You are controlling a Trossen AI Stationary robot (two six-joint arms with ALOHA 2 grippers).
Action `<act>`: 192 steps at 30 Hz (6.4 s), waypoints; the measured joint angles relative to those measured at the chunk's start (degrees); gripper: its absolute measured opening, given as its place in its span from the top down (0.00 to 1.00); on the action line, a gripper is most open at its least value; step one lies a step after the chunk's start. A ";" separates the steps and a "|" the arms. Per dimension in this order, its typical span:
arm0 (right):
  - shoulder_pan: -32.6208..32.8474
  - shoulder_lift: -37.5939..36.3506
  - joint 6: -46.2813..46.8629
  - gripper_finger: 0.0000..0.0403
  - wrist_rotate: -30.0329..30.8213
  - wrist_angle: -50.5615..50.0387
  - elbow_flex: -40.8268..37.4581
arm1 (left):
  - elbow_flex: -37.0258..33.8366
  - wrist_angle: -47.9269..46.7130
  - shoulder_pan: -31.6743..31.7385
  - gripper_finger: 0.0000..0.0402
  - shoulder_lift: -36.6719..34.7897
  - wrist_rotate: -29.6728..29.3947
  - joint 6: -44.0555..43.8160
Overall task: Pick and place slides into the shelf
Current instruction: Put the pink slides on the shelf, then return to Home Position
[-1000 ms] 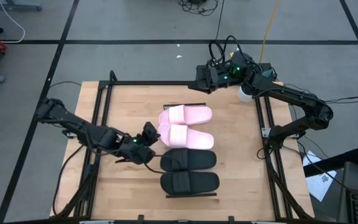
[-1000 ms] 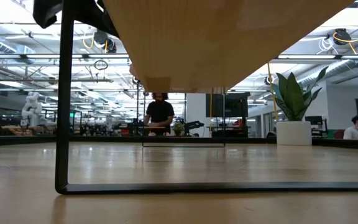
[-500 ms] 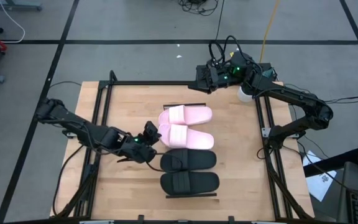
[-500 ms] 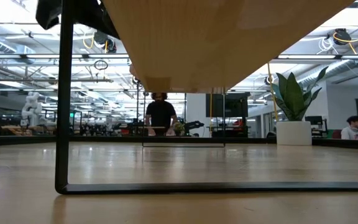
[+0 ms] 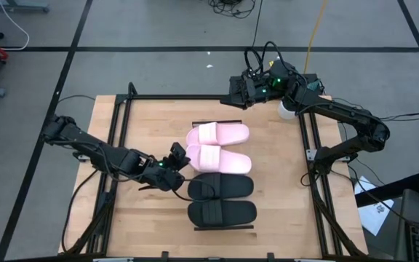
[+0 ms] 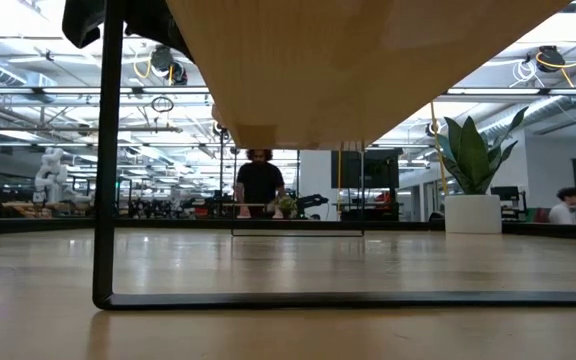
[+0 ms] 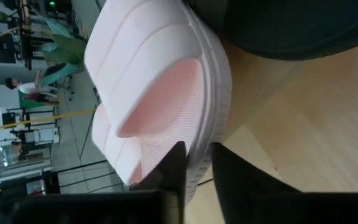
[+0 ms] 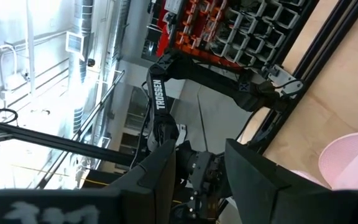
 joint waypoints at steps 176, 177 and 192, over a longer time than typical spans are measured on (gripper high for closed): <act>0.11 0.02 -2.18 0.68 1.53 3.44 0.02 | -3.85 6.48 25.20 0.74 -1.49 17.80 -13.43; 0.11 0.02 -2.18 0.68 1.52 3.45 0.02 | -3.85 6.49 25.29 0.74 -1.49 17.80 -13.43; 0.11 0.02 -2.29 0.68 1.37 3.44 0.02 | -3.85 4.69 25.72 0.74 -3.15 5.23 -11.40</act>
